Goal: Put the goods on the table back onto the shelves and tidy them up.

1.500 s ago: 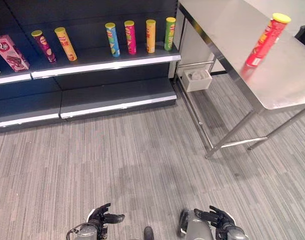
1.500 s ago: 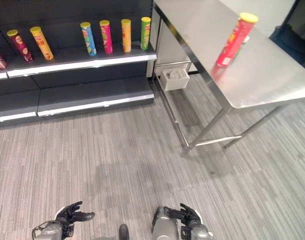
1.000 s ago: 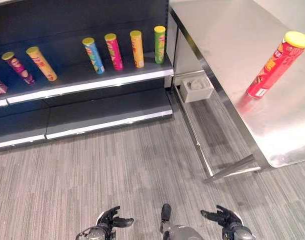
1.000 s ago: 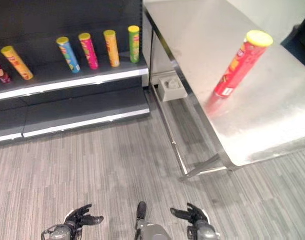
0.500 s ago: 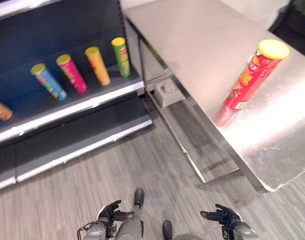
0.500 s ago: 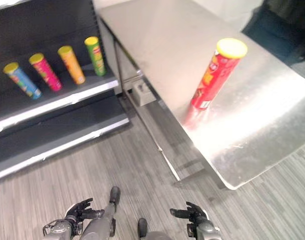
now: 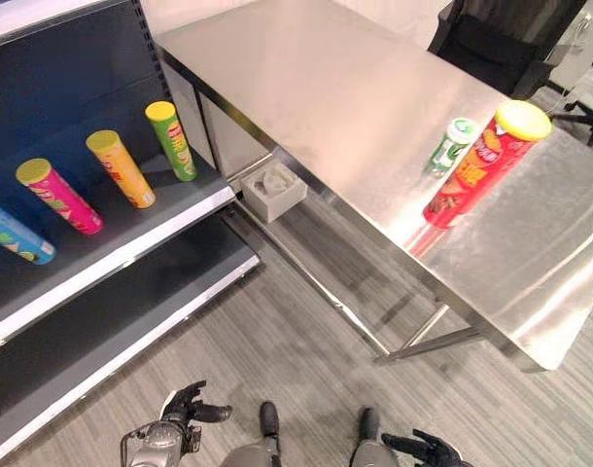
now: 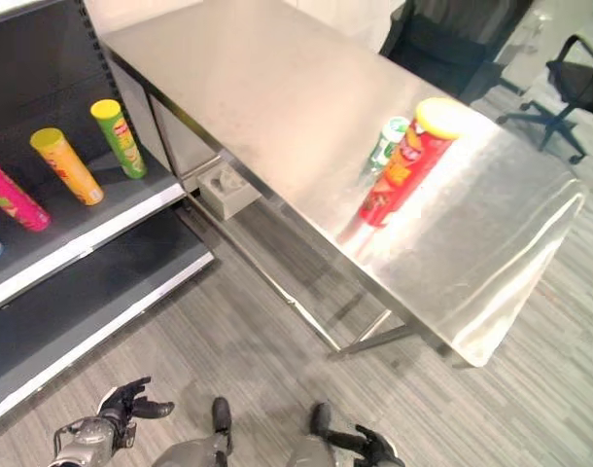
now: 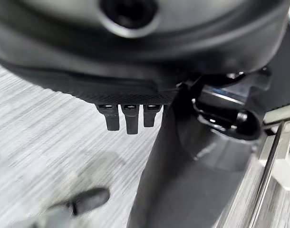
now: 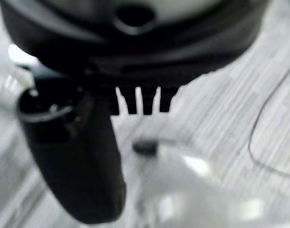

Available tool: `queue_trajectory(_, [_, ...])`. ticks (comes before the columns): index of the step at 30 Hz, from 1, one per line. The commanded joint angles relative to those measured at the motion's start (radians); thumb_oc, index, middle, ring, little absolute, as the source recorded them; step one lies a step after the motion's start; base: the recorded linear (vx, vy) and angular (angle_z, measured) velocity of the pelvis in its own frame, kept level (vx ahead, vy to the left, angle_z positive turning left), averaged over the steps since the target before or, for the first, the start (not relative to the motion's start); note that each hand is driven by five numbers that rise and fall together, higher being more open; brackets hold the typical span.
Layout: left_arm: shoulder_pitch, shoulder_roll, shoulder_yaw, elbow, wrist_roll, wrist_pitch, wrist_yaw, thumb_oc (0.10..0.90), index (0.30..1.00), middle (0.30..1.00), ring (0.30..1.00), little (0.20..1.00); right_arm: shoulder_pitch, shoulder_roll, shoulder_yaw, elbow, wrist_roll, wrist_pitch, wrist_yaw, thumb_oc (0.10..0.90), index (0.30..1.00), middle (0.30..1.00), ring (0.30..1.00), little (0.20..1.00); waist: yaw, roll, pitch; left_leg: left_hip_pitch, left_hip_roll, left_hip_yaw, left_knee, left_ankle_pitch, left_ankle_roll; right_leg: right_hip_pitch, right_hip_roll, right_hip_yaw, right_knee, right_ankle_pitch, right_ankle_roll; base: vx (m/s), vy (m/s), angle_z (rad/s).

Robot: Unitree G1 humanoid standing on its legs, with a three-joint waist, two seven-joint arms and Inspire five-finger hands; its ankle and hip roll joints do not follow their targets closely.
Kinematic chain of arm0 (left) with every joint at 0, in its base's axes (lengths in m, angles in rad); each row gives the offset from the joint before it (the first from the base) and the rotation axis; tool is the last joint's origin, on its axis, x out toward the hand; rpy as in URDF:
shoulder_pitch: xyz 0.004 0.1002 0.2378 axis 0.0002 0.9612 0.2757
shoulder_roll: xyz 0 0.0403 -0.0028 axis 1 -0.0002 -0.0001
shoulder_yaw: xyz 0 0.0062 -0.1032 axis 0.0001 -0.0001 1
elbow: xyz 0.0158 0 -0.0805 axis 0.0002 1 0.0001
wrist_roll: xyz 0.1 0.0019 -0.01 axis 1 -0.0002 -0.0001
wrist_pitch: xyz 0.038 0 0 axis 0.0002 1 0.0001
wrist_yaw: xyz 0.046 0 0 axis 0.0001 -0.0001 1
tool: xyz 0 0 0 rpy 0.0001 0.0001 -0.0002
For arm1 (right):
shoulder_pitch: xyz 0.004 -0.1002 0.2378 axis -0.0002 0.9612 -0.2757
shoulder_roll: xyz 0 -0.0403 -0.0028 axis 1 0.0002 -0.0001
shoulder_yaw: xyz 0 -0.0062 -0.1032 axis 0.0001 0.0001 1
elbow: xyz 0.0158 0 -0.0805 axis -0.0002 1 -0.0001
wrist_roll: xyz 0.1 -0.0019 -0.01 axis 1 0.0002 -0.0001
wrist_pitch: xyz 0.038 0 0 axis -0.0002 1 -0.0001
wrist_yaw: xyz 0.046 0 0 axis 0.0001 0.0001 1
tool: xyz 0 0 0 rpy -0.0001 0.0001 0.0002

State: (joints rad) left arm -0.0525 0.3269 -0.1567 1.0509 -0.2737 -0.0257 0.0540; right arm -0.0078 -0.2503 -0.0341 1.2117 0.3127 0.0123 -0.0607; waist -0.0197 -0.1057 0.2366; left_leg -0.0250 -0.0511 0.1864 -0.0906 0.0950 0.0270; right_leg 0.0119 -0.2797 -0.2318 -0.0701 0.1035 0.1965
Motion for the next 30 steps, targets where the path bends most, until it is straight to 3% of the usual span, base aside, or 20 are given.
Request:
queue_trajectory(1, [-0.048, -0.017, 0.009, -0.051, -0.005, -0.043, -0.011, 0.800, 0.900, 0.900, 0.900, 0.900, 0.009, -0.170, -0.147, -0.010, 0.144, -0.031, -0.062, 0.800, 0.900, 0.900, 0.900, 0.900, -0.029, 0.057, 0.018, 0.001, 0.151, -0.021, 0.065, -0.086, -0.106, 0.007, 0.052, 0.004, 0.003, -0.031, 0.020, 0.14, -0.100, -0.05])
queue_trajectory(4, [-0.021, -0.016, 0.035, -0.084, -0.003, -0.036, -0.028, 0.800, 0.900, 0.900, 0.900, 0.900, 0.058, -0.252, -0.351, -0.030, 0.270, -0.060, -0.099, 0.800, 0.900, 0.900, 0.900, 0.900, -0.054, 0.060, -0.002, 0.044, 0.164, -0.012, 0.041, -0.097, -0.118, 0.037, 0.065, 0.007, -0.014, -0.045, 0.025, 0.12, -0.024, -0.20])
queue_trajectory(5, [-0.022, -0.017, 0.034, -0.084, -0.003, -0.036, -0.027, 0.800, 0.900, 0.900, 0.900, 0.900, 0.059, -0.253, -0.352, -0.031, 0.270, -0.059, -0.100, 0.800, 0.900, 0.900, 0.900, 0.900, -0.053, 0.061, -0.004, 0.041, 0.163, -0.011, 0.040, -0.093, -0.117, 0.033, 0.064, 0.008, -0.015, -0.041, 0.024, 0.11, 0.006, -0.28])
queue_trajectory(6, [-0.015, -0.024, 0.055, -0.077, 0.012, -0.037, -0.030, 0.800, 0.900, 0.900, 0.900, 0.900, 0.092, -0.312, -0.471, -0.066, 0.318, -0.094, -0.135, 0.800, 0.900, 0.900, 0.900, 0.900, -0.069, 0.061, -0.019, 0.064, 0.167, -0.005, 0.027, -0.100, -0.120, 0.043, 0.069, 0.009, -0.017, -0.050, 0.028, 0.10, 0.020, -0.21])
queue_trajectory(8, [-0.015, -0.036, 0.058, -0.059, 0.033, -0.035, -0.031, 0.800, 0.900, 0.900, 0.900, 0.900, 0.110, -0.386, -0.564, -0.173, 0.338, -0.134, -0.178, 0.800, 0.900, 0.900, 0.900, 0.900, -0.078, 0.065, -0.032, 0.088, 0.171, 0.001, 0.015, -0.111, -0.123, 0.052, 0.074, 0.013, -0.017, -0.061, 0.033, 0.10, 0.018, -0.11])
queue_trajectory(9, [-0.017, -0.038, 0.057, -0.059, 0.033, -0.035, -0.031, 0.800, 0.900, 0.900, 0.900, 0.900, 0.113, -0.384, -0.567, -0.178, 0.336, -0.131, -0.181, 0.800, 0.900, 0.900, 0.900, 0.900, -0.076, 0.066, -0.033, 0.085, 0.170, 0.002, 0.013, -0.105, -0.123, 0.048, 0.074, 0.014, -0.017, -0.057, 0.032, 0.06, 0.016, -0.11])
queue_trajectory(11, [-0.015, -0.047, 0.049, -0.040, 0.077, -0.037, -0.038, 0.800, 0.900, 0.900, 0.900, 0.900, 0.122, -0.463, -0.632, -0.447, 0.333, -0.209, -0.192, 0.800, 0.900, 0.900, 0.900, 0.900, -0.090, 0.066, -0.048, 0.109, 0.177, 0.020, 0.009, -0.121, -0.126, 0.051, 0.077, 0.028, -0.017, -0.062, 0.035, 0.07, 0.022, -0.27])
queue_trajectory(12, [-0.013, -0.045, 0.038, -0.029, 0.090, -0.039, -0.051, 0.800, 0.900, 0.900, 0.900, 0.900, 0.107, -0.525, -0.621, -0.617, 0.336, -0.248, -0.154, 0.800, 0.900, 0.900, 0.900, 0.900, -0.089, 0.063, -0.053, 0.121, 0.179, 0.034, 0.007, -0.124, -0.128, 0.051, 0.080, 0.039, -0.017, -0.060, 0.034, 0.04, 0.015, -0.26])
queue_trajectory(14, [-0.004, -0.034, 0.025, -0.028, 0.116, -0.038, -0.073, 0.800, 0.900, 0.900, 0.900, 0.900, 0.061, -0.613, -0.574, -0.808, 0.298, -0.263, -0.109, 0.800, 0.900, 0.900, 0.900, 0.900, -0.084, 0.058, -0.059, 0.125, 0.181, 0.048, 0.004, -0.118, -0.129, 0.044, 0.082, 0.051, -0.017, -0.052, 0.033, 0.00, 0.006, -0.24])
queue_trajectory(15, [0.029, -0.014, 0.014, -0.060, 0.136, -0.049, -0.113, 0.800, 0.900, 0.900, 0.900, 0.900, 0.001, -0.698, -0.505, -1.103, 0.355, -0.299, 0.023, 0.800, 0.900, 0.900, 0.900, 0.900, -0.067, 0.056, -0.071, 0.136, 0.186, 0.057, 0.005, -0.122, -0.133, 0.050, 0.084, 0.053, -0.017, -0.056, 0.032, 0.01, 0.002, -0.30])
queue_trajectory(16, [0.029, -0.014, 0.015, -0.061, 0.136, -0.049, -0.113, 0.800, 0.900, 0.900, 0.900, 0.900, -0.002, -0.698, -0.503, -1.103, 0.354, -0.298, 0.023, 0.800, 0.900, 0.900, 0.900, 0.900, -0.069, 0.055, -0.072, 0.133, 0.185, 0.058, 0.004, -0.117, -0.133, 0.046, 0.083, 0.053, -0.017, -0.052, 0.032, 0.04, -0.007, -0.23])
queue_trajectory(17, [0.054, -0.010, 0.006, -0.071, 0.147, -0.055, -0.136, 0.800, 0.900, 0.900, 0.900, 0.900, -0.085, -0.732, -0.466, -1.307, 0.427, -0.324, 0.097, 0.800, 0.900, 0.900, 0.900, 0.900, -0.048, 0.053, -0.092, 0.140, 0.188, 0.059, 0.003, -0.119, -0.135, 0.056, 0.082, 0.049, -0.017, -0.056, 0.031, 0.00, 0.000, 0.00])
queue_trajectory(18, [0.055, -0.011, 0.008, -0.071, 0.148, -0.056, -0.136, 0.800, 0.900, 0.900, 0.900, 0.900, -0.089, -0.732, -0.463, -1.308, 0.426, -0.323, 0.096, 0.800, 0.900, 0.900, 0.900, 0.900, -0.050, 0.053, -0.092, 0.140, 0.188, 0.060, 0.003, -0.119, -0.135, 0.056, 0.082, 0.049, -0.017, -0.056, 0.031, 0.06, -0.014, 0.07])
queue_trajectory(19, [0.074, -0.010, -0.030, -0.082, 0.165, -0.062, -0.147, 0.800, 0.900, 0.900, 0.900, 0.900, -0.222, -0.765, -0.388, -1.357, 0.485, -0.348, 0.113, 0.800, 0.900, 0.900, 0.900, 0.900, -0.020, 0.053, -0.110, 0.143, 0.186, 0.053, 0.003, -0.120, -0.137, 0.070, 0.081, 0.036, -0.017, -0.059, 0.031, 0.03, -0.004, 0.15])
queue_trajectory(21, [0.078, -0.010, -0.051, -0.075, 0.176, -0.064, -0.144, 0.800, 0.900, 0.900, 0.900, 0.900, -0.309, -0.770, -0.338, -1.362, 0.524, -0.371, 0.105, 0.800, 0.900, 0.900, 0.900, 0.900, -0.004, 0.052, -0.120, 0.144, 0.184, 0.050, 0.003, -0.122, -0.138, 0.077, 0.077, 0.029, -0.017, -0.059, 0.032, 0.04, 0.001, 0.19])
queue_trajectory(24, [0.080, -0.018, -0.053, -0.063, 0.179, -0.066, -0.140, 0.800, 0.900, 0.900, 0.900, 0.900, -0.389, -0.748, -0.270, -1.374, 0.569, -0.366, 0.119, 0.800, 0.900, 0.900, 0.900, 0.900, 0.012, 0.054, -0.125, 0.141, 0.180, 0.042, 0.003, -0.123, -0.138, 0.086, 0.073, 0.016, -0.017, -0.060, 0.032, 0.02, 0.006, 0.25])
queue_trajectory(30, [0.103, -0.030, -0.036, -0.072, 0.159, -0.068, -0.142, 0.800, 0.900, 0.900, 0.900, 0.900, -0.382, -0.764, -0.234, -1.375, 0.512, -0.329, 0.141, 0.800, 0.900, 0.900, 0.900, 0.900, 0.033, 0.051, -0.134, 0.128, 0.172, 0.016, 0.003, -0.118, -0.137, 0.097, 0.063, -0.014, -0.017, -0.058, 0.033, 0.01, -0.001, 0.18])
